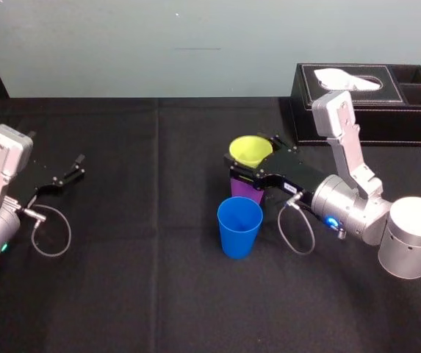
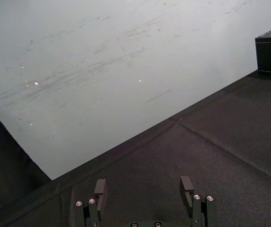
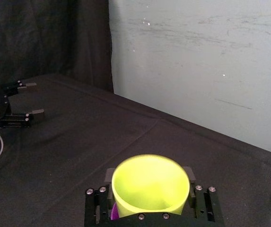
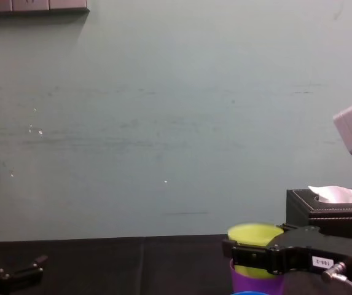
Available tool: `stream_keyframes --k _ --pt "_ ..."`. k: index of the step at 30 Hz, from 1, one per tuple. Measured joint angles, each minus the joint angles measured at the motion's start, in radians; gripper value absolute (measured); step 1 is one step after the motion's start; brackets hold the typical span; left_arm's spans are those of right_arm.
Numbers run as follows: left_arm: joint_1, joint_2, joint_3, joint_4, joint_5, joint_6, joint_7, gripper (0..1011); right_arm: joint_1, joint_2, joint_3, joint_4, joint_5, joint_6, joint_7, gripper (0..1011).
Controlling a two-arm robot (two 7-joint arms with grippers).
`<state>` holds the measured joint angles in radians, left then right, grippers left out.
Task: Stack the three plastic cups sequentially using one hand.
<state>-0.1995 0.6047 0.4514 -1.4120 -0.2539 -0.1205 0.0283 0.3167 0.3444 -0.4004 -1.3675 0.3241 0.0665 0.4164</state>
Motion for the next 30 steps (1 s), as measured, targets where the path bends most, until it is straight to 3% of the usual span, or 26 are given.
stream_keyframes --k 6,19,30 --pt "0.000 0.000 0.000 0.000 0.000 0.000 0.000 1012 0.000 0.000 0.001 -0.001 0.000 0.000 -0.001 1003" --pt "0.000 0.000 0.000 0.000 0.000 0.000 0.000 1011 0.000 0.001 0.001 -0.002 0.000 0.000 -0.002 1003" --pt "0.000 0.000 0.000 0.000 0.000 0.000 0.000 1011 -0.056 0.056 0.033 -0.133 0.017 0.009 0.005 1003"
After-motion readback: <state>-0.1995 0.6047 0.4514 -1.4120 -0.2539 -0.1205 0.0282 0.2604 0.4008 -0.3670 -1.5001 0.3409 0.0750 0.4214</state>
